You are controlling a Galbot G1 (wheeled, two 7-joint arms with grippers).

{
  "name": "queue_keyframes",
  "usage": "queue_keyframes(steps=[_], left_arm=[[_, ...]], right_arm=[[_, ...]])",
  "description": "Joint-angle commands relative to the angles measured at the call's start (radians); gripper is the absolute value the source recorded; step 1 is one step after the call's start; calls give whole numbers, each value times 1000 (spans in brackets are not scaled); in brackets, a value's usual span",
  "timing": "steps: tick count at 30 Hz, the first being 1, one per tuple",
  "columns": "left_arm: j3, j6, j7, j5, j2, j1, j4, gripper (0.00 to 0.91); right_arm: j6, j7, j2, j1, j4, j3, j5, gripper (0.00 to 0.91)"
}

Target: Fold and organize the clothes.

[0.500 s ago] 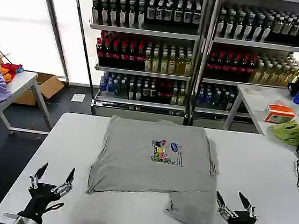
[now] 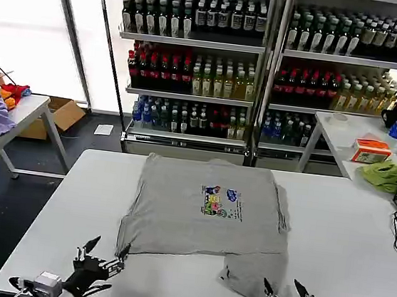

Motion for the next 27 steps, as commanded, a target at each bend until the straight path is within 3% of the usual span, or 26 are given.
queue_keyframes(steps=[1,3,4,5,6,7,8,10,11,20,27], left_arm=[[80,55,-29,-43,29,-115,132,907],[82,50,-31,-42,25,-124,150,907],[86,48,-31,-43,23,-131,154,907],[89,46,-31,-42,22,-134,157,897],[92,45,-31,-42,21,-136,160,897],[97,47,-31,-43,18,-142,166,725],[99,47,-31,-44,16,-145,172,645],[106,44,-43,-38,6,-152,188,333],[106,43,-42,-37,6,-153,191,222],[103,23,-55,-33,-7,-153,225,20],[110,-10,-60,-29,-20,-142,231,10]], right_arm=[[-31,33,6,-10,-3,-38,-8,907],[-27,31,7,-11,-4,-41,-9,907],[-14,32,8,-10,-3,-42,-9,705],[-10,32,9,-10,-2,-42,-9,252],[-4,34,12,-6,-2,-44,-9,252],[-4,34,14,-3,-2,-46,-10,0],[-5,32,15,-4,-1,-47,-10,0],[-4,32,17,-7,4,-53,-11,0],[-3,31,19,-8,6,-55,-13,0],[14,3,30,-24,19,-58,-37,0],[43,-4,29,-33,17,-50,-41,0]])
